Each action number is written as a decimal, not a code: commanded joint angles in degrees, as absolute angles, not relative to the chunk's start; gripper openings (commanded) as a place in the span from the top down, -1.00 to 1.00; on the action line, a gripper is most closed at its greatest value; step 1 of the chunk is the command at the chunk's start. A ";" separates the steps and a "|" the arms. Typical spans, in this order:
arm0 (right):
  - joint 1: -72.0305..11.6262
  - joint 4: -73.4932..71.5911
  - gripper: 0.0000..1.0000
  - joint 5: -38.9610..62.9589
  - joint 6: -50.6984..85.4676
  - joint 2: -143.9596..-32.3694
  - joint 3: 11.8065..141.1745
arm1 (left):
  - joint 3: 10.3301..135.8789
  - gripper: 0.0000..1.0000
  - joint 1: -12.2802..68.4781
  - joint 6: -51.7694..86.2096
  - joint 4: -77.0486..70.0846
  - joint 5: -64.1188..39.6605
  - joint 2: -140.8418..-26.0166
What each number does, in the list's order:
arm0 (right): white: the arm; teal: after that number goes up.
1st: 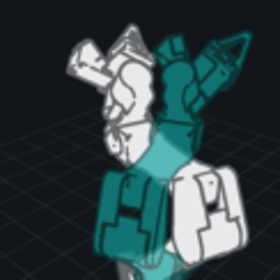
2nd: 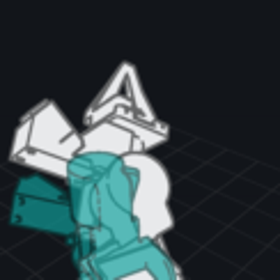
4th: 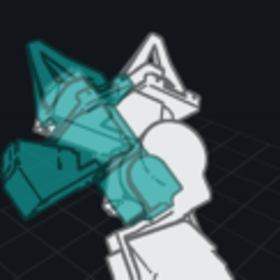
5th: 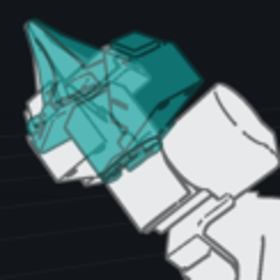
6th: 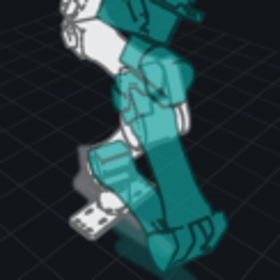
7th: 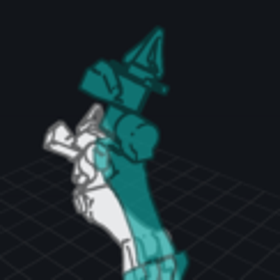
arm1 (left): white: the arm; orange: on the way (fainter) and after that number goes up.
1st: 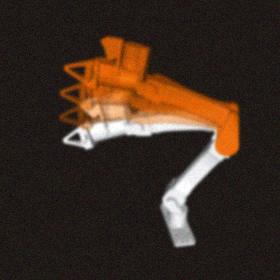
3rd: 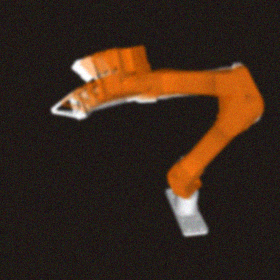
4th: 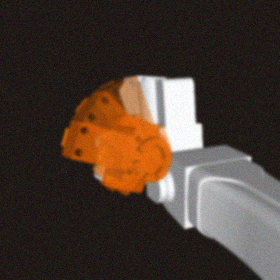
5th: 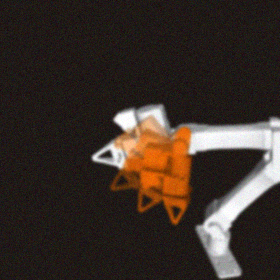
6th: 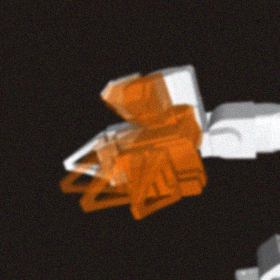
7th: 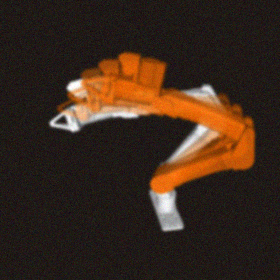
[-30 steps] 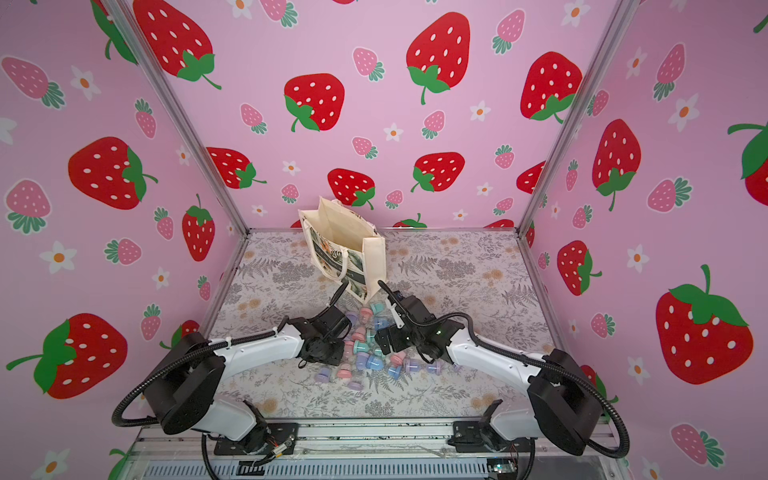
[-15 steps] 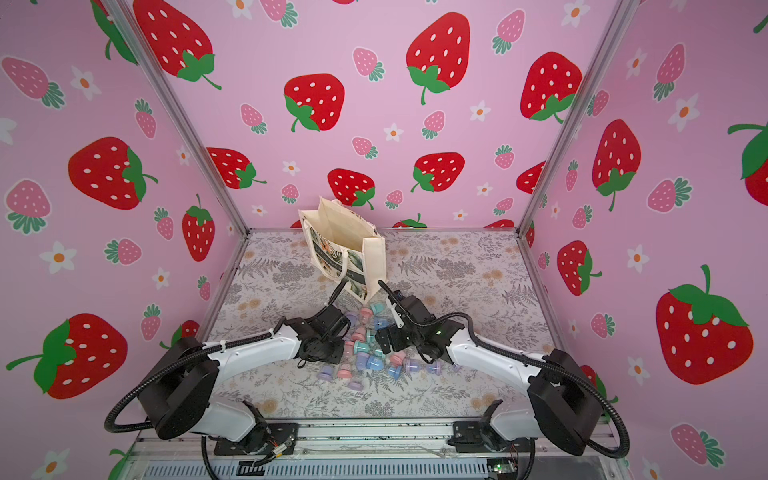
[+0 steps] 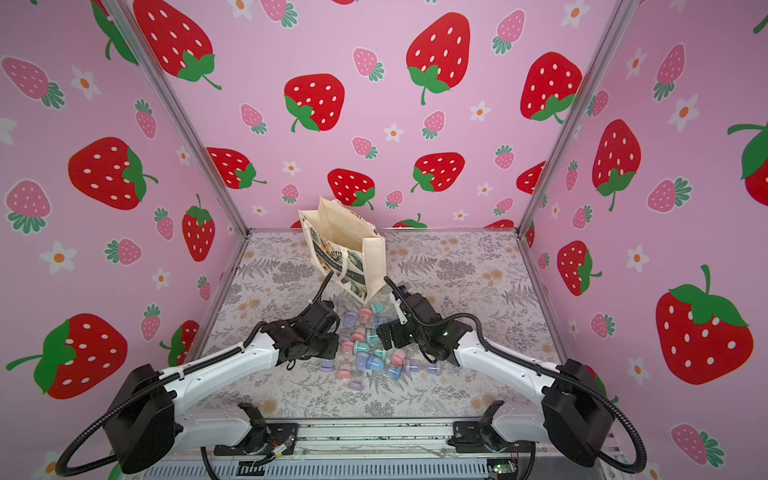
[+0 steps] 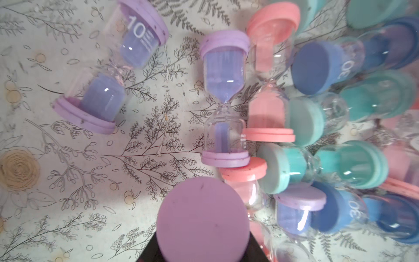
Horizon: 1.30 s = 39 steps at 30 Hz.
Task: Put the hourglass into the canvas bag
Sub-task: Pick up the hourglass from the center of the board, then place the hourglass in the canvas bag.
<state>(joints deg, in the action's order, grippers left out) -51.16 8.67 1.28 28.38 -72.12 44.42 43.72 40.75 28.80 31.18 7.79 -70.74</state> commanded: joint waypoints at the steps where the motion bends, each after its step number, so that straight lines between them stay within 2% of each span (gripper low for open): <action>1: -49.98 9.23 -0.99 1.84 30.31 -69.37 45.34 | 46.64 0.47 40.43 29.55 34.42 9.97 -66.29; 9: -45.76 10.39 -0.99 3.77 30.06 -66.58 48.32 | 58.29 0.51 39.82 26.25 35.93 9.69 -62.70; 19: -41.35 12.83 -0.99 4.35 27.91 -67.01 57.14 | 78.66 0.54 38.66 26.15 31.18 10.84 -71.86; 33: -37.56 12.68 -0.99 6.11 25.84 -75.57 68.09 | 92.69 0.62 26.13 39.39 17.70 5.89 -86.62; 39: -35.46 11.31 -0.99 7.58 25.75 -78.85 69.94 | 98.73 0.67 21.84 43.10 17.42 6.04 -95.22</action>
<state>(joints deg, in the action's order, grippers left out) -36.38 11.86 6.31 26.65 -77.76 67.81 94.61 23.05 39.48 20.27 6.39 -92.90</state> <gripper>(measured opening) 0.994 0.403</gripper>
